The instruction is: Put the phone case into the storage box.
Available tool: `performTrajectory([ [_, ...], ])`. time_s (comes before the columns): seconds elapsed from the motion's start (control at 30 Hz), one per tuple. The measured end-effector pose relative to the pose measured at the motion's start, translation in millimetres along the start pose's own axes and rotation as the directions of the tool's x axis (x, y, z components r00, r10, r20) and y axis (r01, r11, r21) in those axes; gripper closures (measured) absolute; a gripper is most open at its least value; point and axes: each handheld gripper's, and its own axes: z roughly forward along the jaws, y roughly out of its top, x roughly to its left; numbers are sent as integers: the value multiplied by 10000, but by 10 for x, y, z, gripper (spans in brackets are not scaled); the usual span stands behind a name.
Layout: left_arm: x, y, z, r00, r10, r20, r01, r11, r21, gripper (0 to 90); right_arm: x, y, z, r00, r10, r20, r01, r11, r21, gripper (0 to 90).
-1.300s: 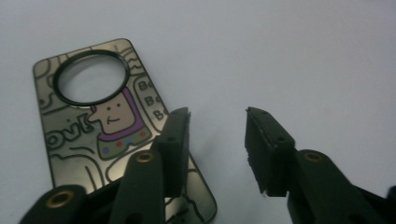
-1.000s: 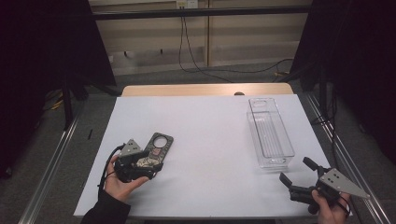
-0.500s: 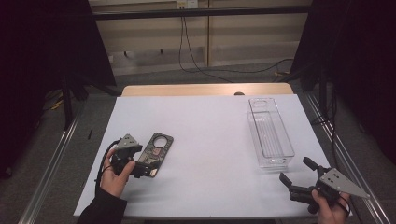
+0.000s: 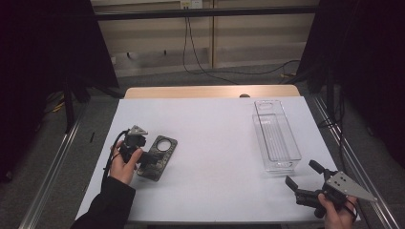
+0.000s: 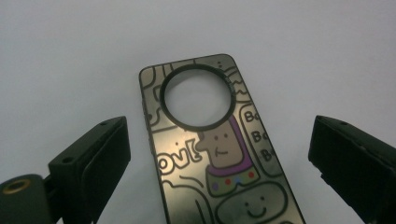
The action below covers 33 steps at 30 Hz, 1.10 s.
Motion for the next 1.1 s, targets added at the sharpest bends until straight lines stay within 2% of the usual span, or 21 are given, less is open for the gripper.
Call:
performTrajectory([
  [0.07, -7, 18, 51, 9993, 347, -129, -346, 9993, 122, 56, 1, 0, 2, 10000, -17, -3, 17, 10000, 0, 0],
  [0.1, -13, 22, 76, 9990, 401, -170, -398, 9990, 209, 56, 2, 0, 2, 10000, -17, -9, 17, 10000, -5, 0],
  [0.23, -3, 49, 146, 9996, 261, -125, -254, 9981, 561, 56, -2, -1, 5, 10000, -44, -15, 44, 10000, 29, 0],
  [0.3, -3, 70, 177, 9993, 369, -89, -359, 9951, 918, 58, 0, 0, 8, 10000, -28, -6, 28, 10000, 21, 0],
  [0.37, -7, 71, 194, 9994, 326, -103, -314, 9944, 1006, 61, 4, 1, 8, 10000, -17, -16, 17, 10000, 29, 0],
  [0.43, -5, 69, 203, 9993, 376, -75, -364, 9916, 1237, 60, -1, 0, 6, 10000, -58, -15, 58, 10000, 19, 0],
  [0.5, 5, 58, 228, 9998, 201, -58, -190, 9881, 1524, 59, -2, -1, 4, 10000, -52, -12, 52, 10000, 26, 0],
  [0.6, -10, 43, 290, 9994, 103, -336, -38, 9820, 1891, 59, 2, 0, 4, 10000, -35, -15, 35, 10000, 7, 0],
  [0.67, -21, 42, 321, 9999, 78, -103, -56, 9797, 2004, 46, 1, -1, 4, 10000, -56, -35, 57, 10000, 18, 0],
  [0.73, -31, 47, 336, 9998, 175, -117, -147, 9785, 2058, 59, 1, -1, 4, 10000, -47, -36, 47, 10000, 25, 0],
  [0.8, -34, 41, 359, 9999, -15, -154, 48, 9762, 2166, 53, -1, -1, 4, 10000, -61, -38, 61, 10000, 19, 0],
  [0.87, -31, 33, 381, 9999, 31, -167, 7, 9741, 2263, 41, 0, -1, 4, 10000, -45, -39, 45, 10000, 30, 0],
  [1.0, -50, 38, 389, 9993, 167, -324, -85, 9713, 2378, 41, 1, -2, 3, 10000, -58, -38, 58, 10000, 26, 0],
  [1.07, -73, 39, 405, 9989, 56, -476, 59, 9709, 2396, 41, 0, -2, 3, 10000, -52, -27, 52, 10000, 27, 0],
  [1.1, -85, 42, 413, 9983, 154, -569, -11, 9700, 2431, 41, 1, -2, 5, 10000, -28, -22, 28, 10000, 28, 0],
])
